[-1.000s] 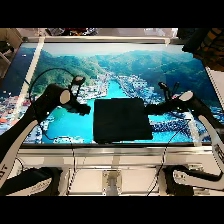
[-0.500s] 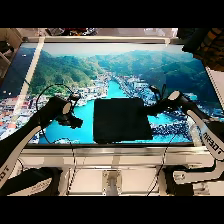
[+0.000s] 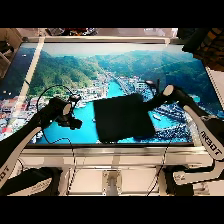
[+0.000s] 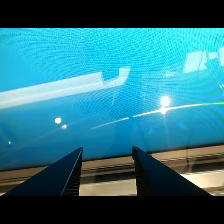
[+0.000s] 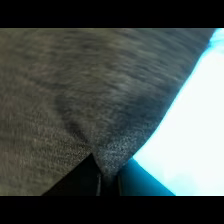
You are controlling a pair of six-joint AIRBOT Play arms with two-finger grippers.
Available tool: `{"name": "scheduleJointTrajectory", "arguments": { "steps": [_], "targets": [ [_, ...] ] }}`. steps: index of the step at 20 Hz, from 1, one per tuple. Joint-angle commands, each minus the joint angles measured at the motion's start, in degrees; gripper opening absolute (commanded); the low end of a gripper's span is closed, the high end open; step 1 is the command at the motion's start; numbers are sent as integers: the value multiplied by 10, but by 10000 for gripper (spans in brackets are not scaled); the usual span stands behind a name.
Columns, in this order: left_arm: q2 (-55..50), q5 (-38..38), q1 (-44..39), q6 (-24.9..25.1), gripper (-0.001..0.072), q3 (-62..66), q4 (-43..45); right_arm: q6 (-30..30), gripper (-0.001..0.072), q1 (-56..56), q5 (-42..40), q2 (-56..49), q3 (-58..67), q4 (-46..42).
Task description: Fold the clothes and pants, and hang the long-sleeved shirts on hangers.
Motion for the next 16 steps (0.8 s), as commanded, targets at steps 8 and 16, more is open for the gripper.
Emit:
{"name": "scheduleJointTrajectory", "arguments": {
  "steps": [8, 16],
  "targets": [
    [0, 0, 0, 0, 379, 0, 0, 87, 11, -449, 32, 0, 62, -260],
    [0, 0, 0, 0, 378, 0, 0, 96, 518, -720, 19, 33, 62, -238]
  ]
}}
